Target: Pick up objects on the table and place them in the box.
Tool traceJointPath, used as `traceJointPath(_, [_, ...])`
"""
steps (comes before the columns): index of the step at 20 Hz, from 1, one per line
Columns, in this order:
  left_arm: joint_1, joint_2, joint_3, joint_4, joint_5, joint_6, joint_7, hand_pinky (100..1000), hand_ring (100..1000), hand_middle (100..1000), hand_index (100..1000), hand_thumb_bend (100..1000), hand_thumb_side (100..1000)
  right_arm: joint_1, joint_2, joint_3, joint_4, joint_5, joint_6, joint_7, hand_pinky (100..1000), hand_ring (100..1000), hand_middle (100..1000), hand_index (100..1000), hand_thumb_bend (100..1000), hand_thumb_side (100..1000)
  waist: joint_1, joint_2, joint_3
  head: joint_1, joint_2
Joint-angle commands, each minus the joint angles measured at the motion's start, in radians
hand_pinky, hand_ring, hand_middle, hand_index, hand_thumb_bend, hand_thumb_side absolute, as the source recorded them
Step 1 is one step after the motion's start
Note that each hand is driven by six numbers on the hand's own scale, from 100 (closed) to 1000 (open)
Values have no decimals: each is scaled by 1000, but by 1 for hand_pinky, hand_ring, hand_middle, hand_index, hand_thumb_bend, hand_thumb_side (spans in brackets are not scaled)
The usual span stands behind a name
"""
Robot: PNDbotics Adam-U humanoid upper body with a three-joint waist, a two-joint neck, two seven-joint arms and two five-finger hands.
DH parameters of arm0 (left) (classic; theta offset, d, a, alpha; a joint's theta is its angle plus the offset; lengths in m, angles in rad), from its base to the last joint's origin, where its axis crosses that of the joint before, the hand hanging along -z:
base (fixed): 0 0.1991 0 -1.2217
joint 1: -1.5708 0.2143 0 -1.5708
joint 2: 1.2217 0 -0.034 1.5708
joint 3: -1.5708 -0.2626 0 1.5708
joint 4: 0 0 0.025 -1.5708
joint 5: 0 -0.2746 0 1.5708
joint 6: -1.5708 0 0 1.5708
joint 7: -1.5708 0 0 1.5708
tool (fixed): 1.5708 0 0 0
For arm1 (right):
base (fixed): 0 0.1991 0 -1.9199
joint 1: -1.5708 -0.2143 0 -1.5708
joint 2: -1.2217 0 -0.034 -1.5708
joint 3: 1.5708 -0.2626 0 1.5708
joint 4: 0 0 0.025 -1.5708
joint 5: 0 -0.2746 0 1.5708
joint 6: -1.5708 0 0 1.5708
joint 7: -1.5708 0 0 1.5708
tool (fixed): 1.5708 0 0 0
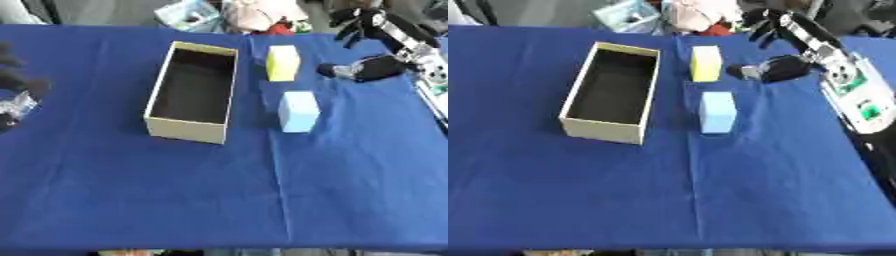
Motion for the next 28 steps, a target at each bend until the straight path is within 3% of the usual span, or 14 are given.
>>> traceJointPath(1, [-7,32,10,-18,0,-1,-2,556,560,602,803,638,390,-30,-46,11,8,-3,-2,24,644,721,776,894,596,349,2,-19,1,-3,-5])
traceJointPath(14, [-8,34,7,-19,0,-1,-6,556,560,602,803,639,390,-96,-46,101,118,3,-15,175,662,741,792,903,596,309,2,-21,6,-7,-1])
traceJointPath(28, [-8,33,5,-18,0,-2,-8,556,559,602,803,639,389,-135,-12,132,242,85,-54,294,682,754,790,904,578,262,-1,-22,12,-7,4])
